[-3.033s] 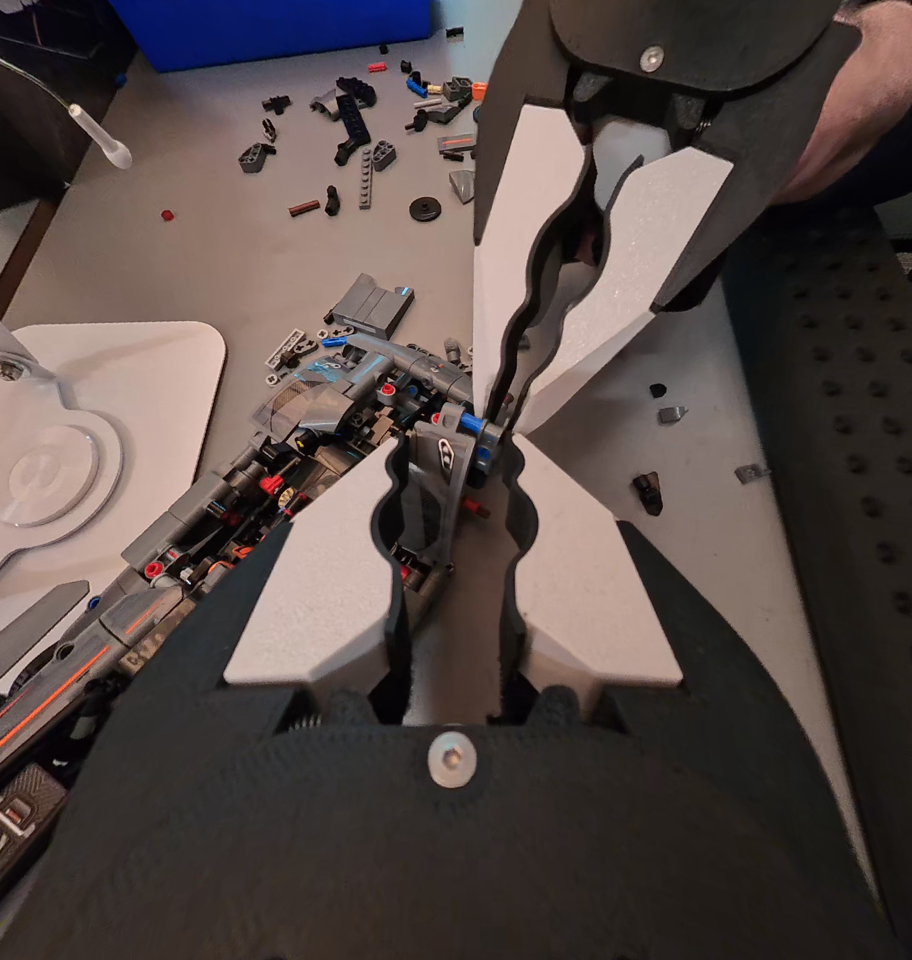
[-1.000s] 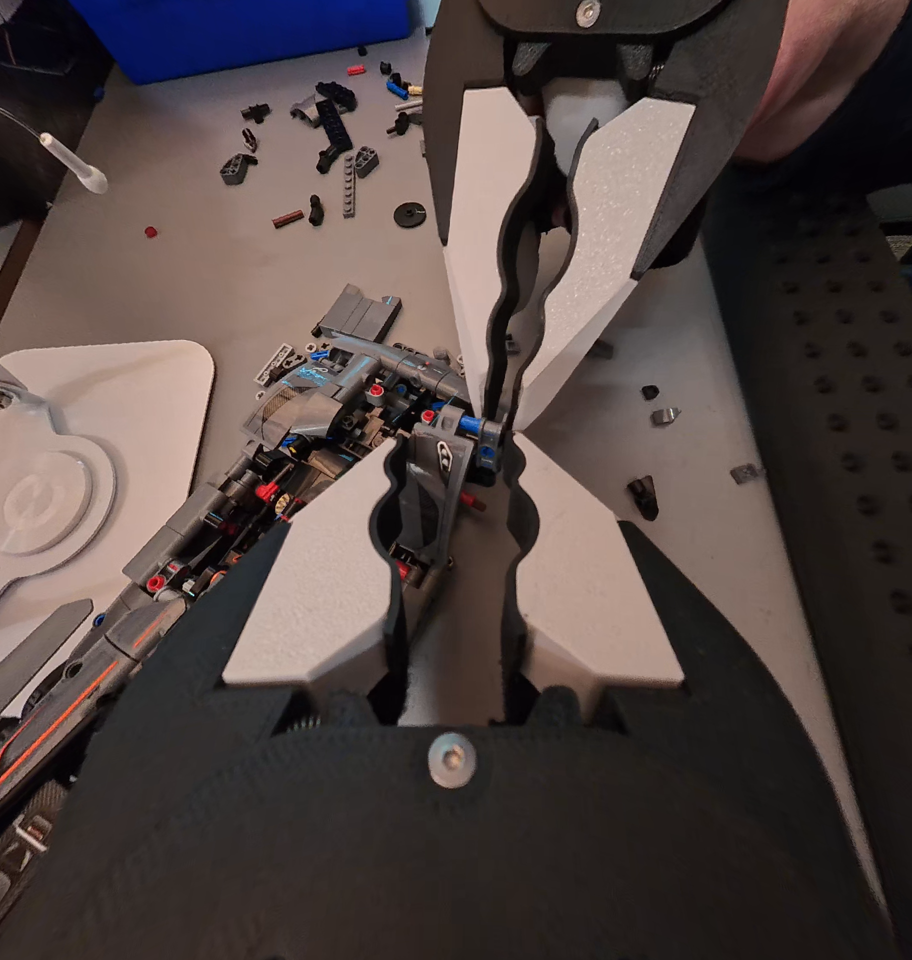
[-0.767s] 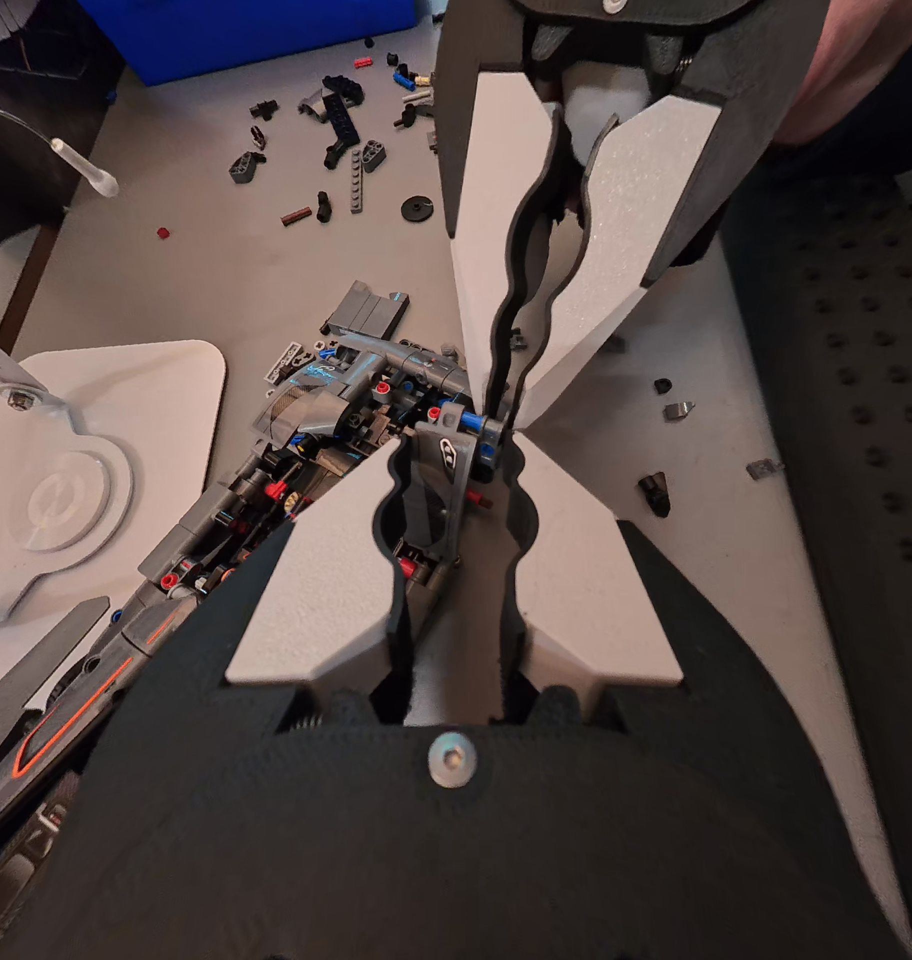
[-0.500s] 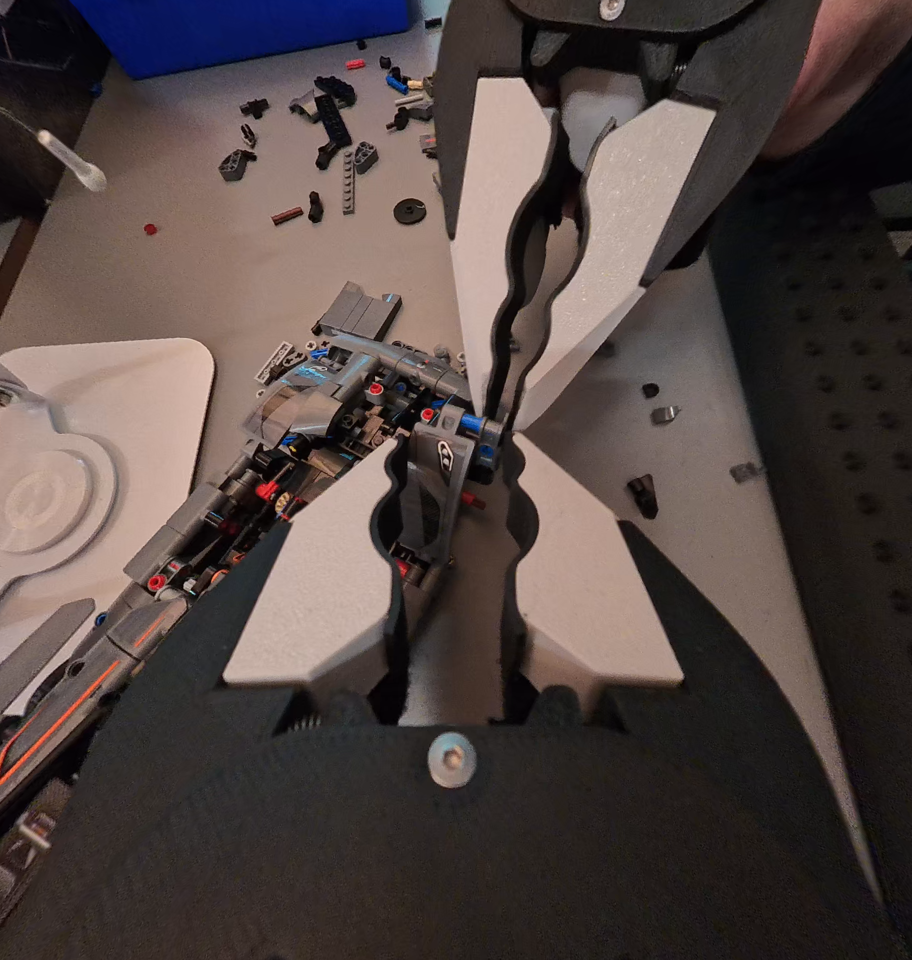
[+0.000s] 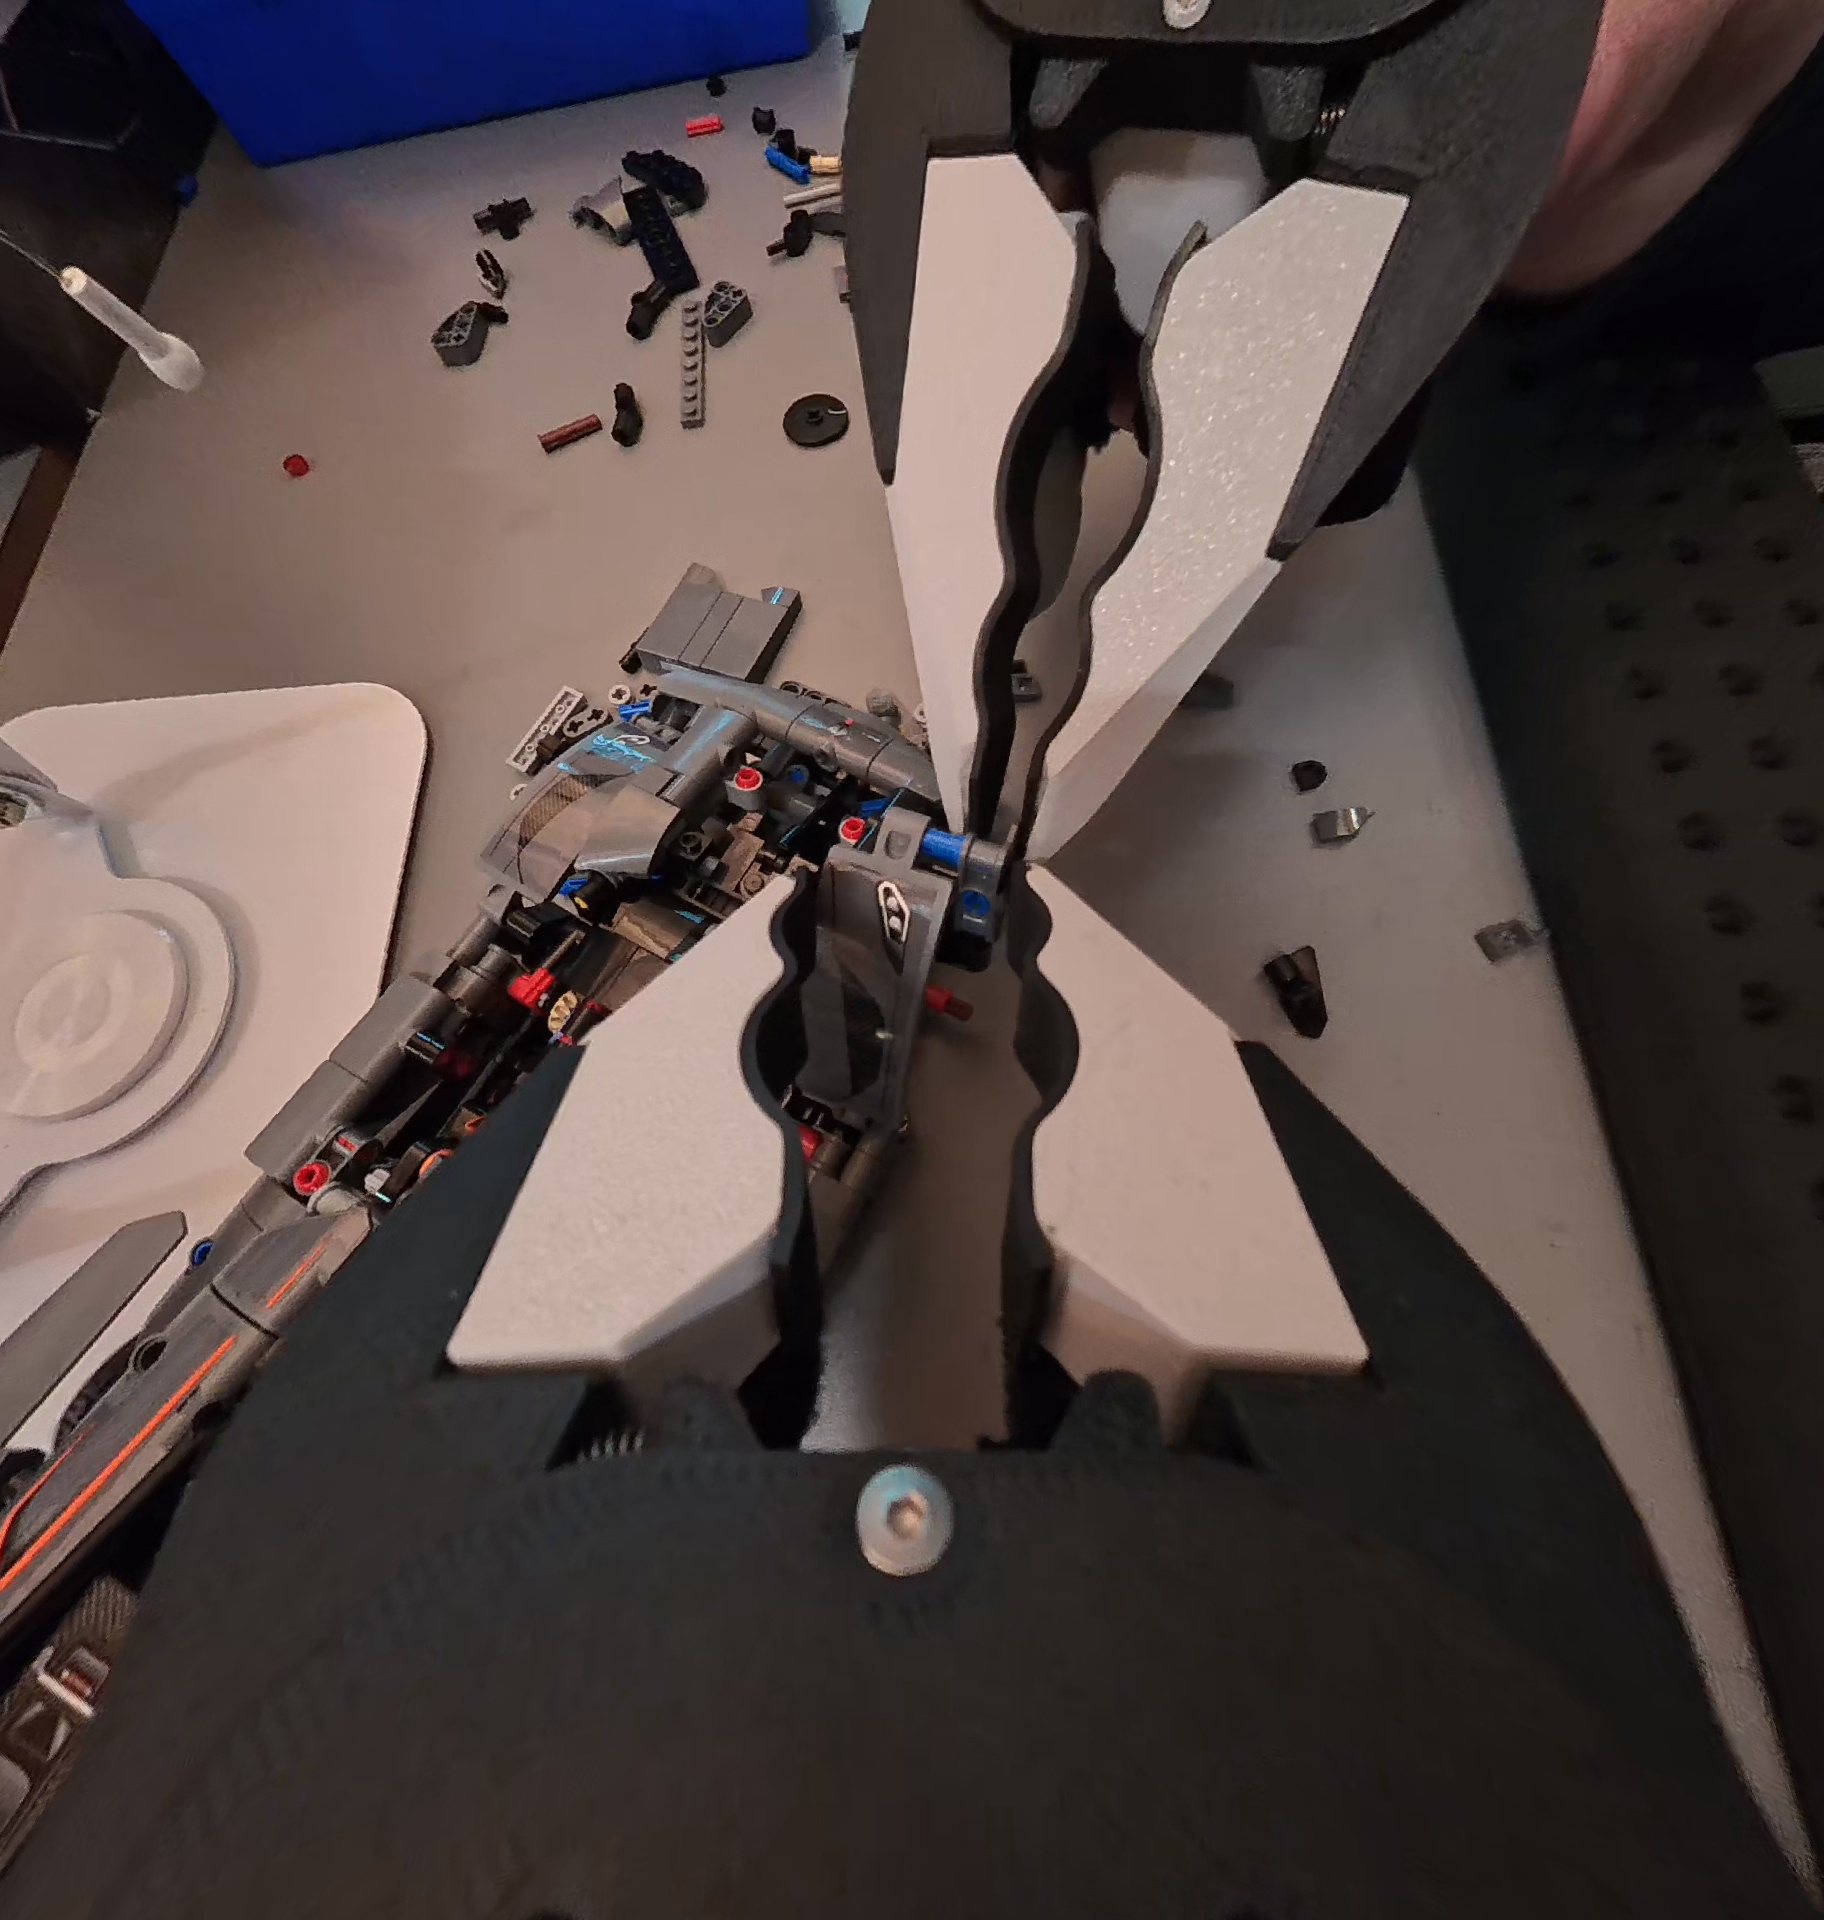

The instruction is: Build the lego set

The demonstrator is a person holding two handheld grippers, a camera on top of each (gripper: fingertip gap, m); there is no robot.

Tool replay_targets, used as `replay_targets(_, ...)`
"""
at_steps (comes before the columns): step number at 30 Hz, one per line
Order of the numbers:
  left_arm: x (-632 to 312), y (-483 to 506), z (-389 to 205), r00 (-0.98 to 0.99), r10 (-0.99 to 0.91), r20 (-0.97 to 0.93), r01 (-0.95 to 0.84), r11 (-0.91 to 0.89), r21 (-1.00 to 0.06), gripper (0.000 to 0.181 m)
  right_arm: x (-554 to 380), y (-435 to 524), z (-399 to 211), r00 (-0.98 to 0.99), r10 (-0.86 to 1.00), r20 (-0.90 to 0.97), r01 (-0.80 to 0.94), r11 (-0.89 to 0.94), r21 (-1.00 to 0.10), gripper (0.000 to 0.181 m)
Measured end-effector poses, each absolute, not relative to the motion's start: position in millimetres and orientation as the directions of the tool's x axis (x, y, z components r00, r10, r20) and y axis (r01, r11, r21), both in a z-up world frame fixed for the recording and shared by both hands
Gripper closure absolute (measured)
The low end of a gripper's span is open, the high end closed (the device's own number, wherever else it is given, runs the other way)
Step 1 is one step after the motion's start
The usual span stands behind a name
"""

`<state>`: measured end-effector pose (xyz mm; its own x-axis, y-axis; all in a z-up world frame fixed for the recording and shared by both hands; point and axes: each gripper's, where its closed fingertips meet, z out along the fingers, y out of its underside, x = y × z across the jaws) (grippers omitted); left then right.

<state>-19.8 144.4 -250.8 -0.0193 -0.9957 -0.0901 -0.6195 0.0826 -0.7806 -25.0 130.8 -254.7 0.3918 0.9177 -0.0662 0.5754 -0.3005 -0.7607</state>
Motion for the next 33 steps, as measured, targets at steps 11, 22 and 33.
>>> replay_targets(11, -16.8, 144.5, -253.6, -0.017, -0.998, -0.061, -0.621, 0.058, -0.781, 0.141, -22.8, 128.9, -256.4, 0.402, 0.914, -0.059, 0.588, -0.307, -0.749, 0.177)
replay_targets(22, -16.3, 144.5, -253.2, -0.033, -0.991, -0.130, -0.646, 0.121, -0.754, 0.148, -21.0, 130.9, -256.8, 0.410, 0.910, -0.057, 0.590, -0.312, -0.744, 0.177)
replay_targets(33, -16.5, 143.7, -254.7, -0.047, -0.987, -0.154, -0.661, 0.146, -0.736, 0.155, -19.7, 132.8, -259.3, 0.402, 0.914, -0.060, 0.594, -0.310, -0.743, 0.178)
